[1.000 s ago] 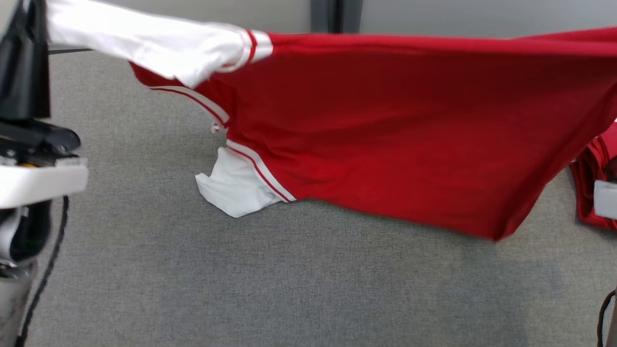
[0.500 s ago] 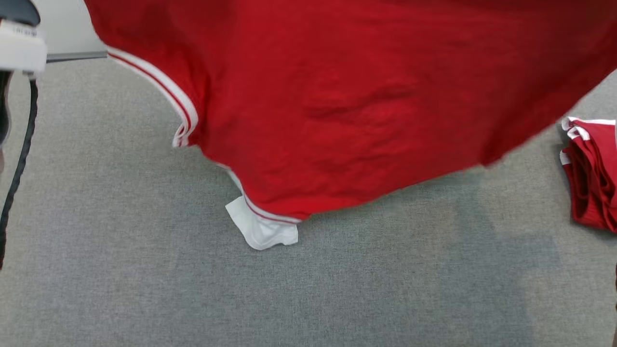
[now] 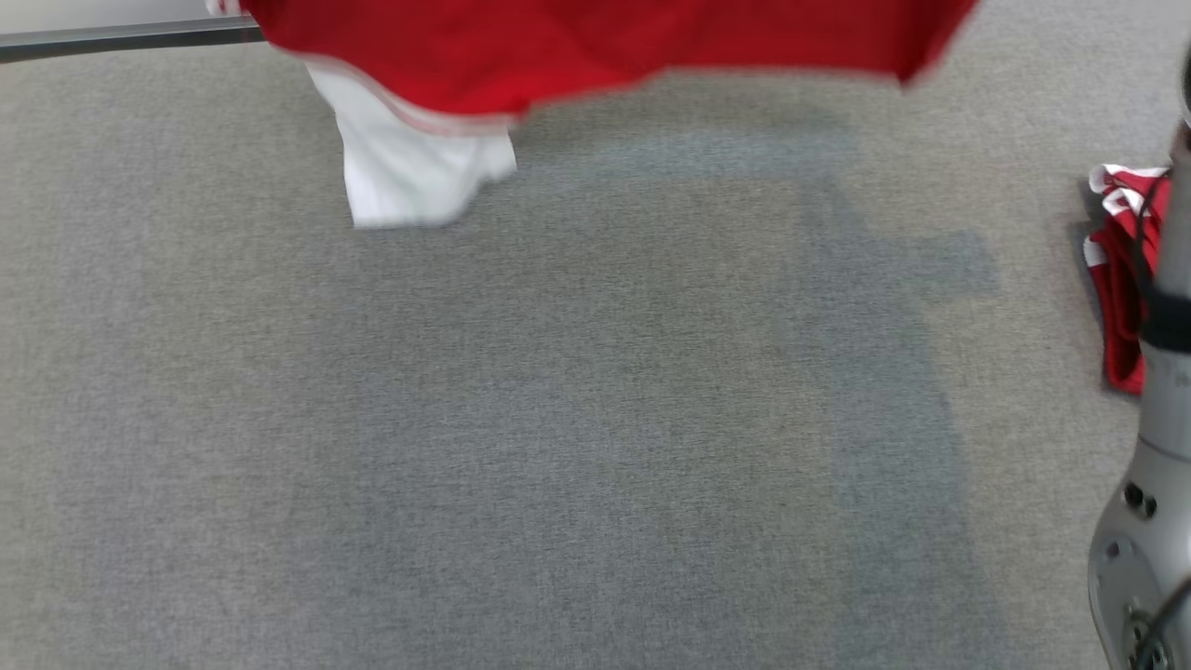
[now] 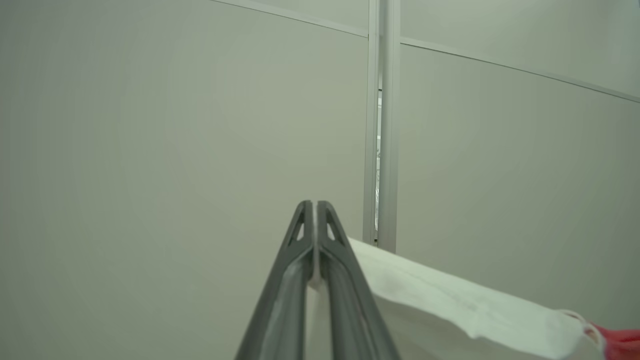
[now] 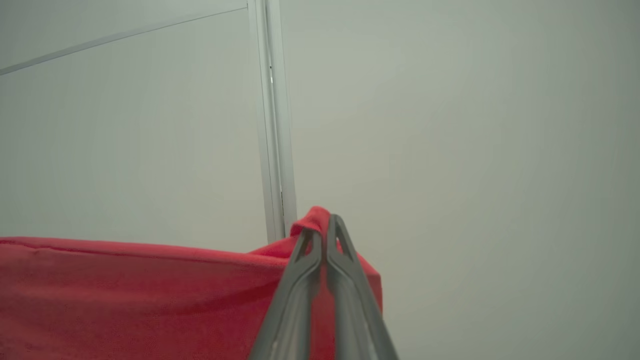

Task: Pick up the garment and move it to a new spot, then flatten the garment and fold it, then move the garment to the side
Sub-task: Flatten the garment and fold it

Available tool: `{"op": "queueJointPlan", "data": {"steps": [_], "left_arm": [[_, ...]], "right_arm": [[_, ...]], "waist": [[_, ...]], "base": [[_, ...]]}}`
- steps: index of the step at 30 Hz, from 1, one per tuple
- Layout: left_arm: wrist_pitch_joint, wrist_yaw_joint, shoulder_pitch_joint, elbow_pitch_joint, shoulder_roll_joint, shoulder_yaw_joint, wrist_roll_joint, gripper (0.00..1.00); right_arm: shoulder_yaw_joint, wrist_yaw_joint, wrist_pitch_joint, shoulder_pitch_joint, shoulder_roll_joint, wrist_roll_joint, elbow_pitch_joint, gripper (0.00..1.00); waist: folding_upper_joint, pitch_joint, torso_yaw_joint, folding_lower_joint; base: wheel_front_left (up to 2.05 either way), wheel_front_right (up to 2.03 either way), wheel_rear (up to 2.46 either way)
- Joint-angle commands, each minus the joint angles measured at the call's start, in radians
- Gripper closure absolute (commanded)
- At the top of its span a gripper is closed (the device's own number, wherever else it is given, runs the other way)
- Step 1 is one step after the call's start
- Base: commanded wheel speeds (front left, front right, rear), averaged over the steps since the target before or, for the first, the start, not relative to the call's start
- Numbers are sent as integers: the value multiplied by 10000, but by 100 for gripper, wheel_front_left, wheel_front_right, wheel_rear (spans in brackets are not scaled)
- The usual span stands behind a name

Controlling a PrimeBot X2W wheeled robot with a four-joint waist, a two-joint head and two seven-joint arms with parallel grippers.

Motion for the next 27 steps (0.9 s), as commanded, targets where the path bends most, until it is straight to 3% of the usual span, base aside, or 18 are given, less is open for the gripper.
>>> {"op": "queueJointPlan", "data": {"steps": [1,10,18,24,27], "left_arm": [[-160,-39,-321,319,77,41,82,100],[-405,-224,-831,2708,-324,-316,-36,100],[-257,-256,614,4514,-1160,-1192,-706,100],[-384,-256,2127,4709,-1322,-1995,-1268,100],[-499,-254,3207,4426,-955,-2463,-1491,100]], "right_arm": [[147,-5,-277,-289,49,-39,458,100],[902,-5,-1364,-1751,278,-344,4055,100],[1552,-6,-2171,-1439,322,-248,7279,100],[2375,-5,-2771,-581,339,677,8203,100],[2927,-5,-2887,369,335,1303,7930,100]], "waist": [[0,8,-128,0],[0,474,-85,0],[0,1106,237,0],[0,1402,295,0],[0,1271,177,0]], "base": [[0,0,0],[0,0,0],[0,0,0],[0,0,0],[0,0,0]]}}
